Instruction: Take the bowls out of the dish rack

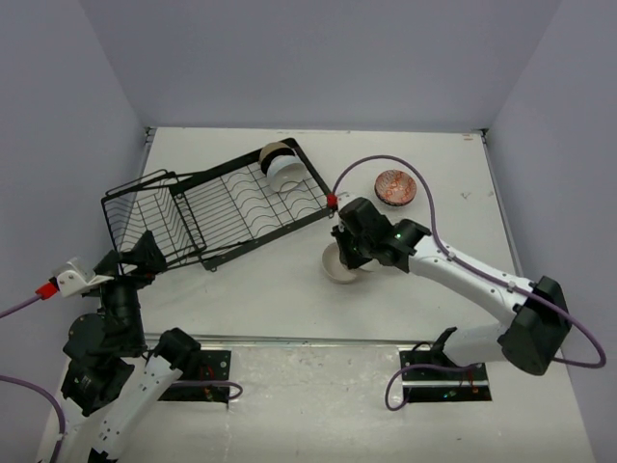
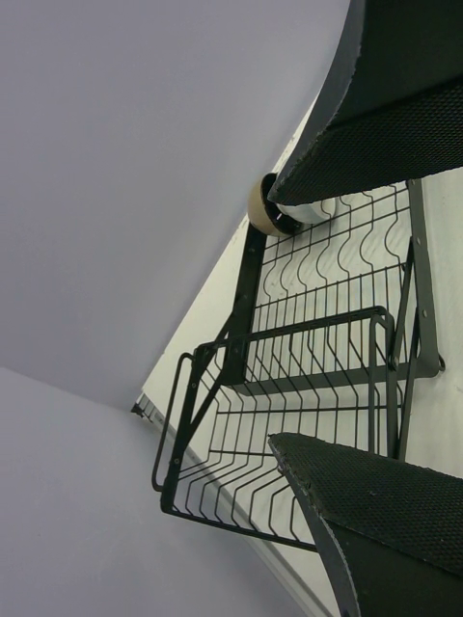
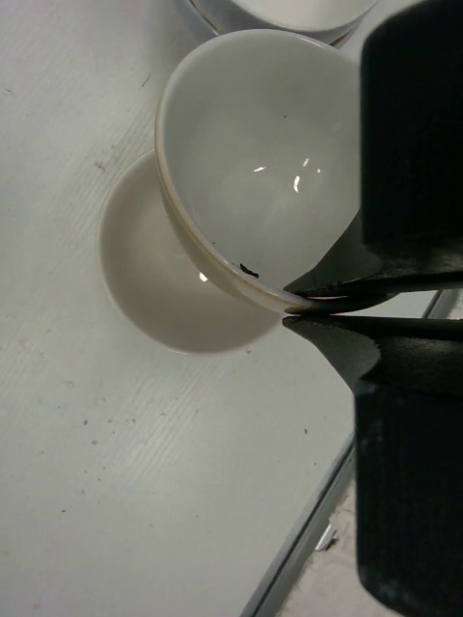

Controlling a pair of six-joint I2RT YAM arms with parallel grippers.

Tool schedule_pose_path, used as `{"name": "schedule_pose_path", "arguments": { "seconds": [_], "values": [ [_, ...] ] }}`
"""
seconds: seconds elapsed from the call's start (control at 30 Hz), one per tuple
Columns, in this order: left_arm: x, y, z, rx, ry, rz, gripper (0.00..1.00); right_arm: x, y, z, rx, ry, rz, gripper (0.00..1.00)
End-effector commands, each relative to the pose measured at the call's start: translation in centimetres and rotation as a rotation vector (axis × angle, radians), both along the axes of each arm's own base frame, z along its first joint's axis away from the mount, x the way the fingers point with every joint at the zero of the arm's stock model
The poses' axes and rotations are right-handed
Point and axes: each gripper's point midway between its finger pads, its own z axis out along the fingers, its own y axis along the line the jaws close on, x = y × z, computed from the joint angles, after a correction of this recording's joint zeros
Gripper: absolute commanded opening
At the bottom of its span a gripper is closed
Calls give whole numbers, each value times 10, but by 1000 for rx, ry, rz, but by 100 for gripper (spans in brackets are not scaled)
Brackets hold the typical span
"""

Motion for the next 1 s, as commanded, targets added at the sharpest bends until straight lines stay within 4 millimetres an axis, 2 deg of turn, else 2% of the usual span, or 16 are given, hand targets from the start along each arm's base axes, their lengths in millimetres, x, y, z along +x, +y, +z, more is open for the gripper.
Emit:
{"name": "schedule_pose_path", "arguments": {
  "seconds": [0.0, 0.23, 0.47, 0.73, 0.97],
  "values": [
    [0, 1, 0, 22, 7, 5, 100, 28, 11, 24, -94, -113, -22, 0],
    [-2, 1, 1, 18, -4, 0, 100, 31, 31, 8, -236, -103, -8, 0],
    [-1, -2, 2, 25, -10, -17, 100, 30, 30, -6, -343, -100, -60, 0],
    [0, -5, 2, 35, -13, -35, 100, 15, 32, -27, -361, -60, -54, 0],
    [1, -5, 2, 36, -13, -33, 100, 18, 40, -29, -350, -76, -61, 0]
  ]
}}
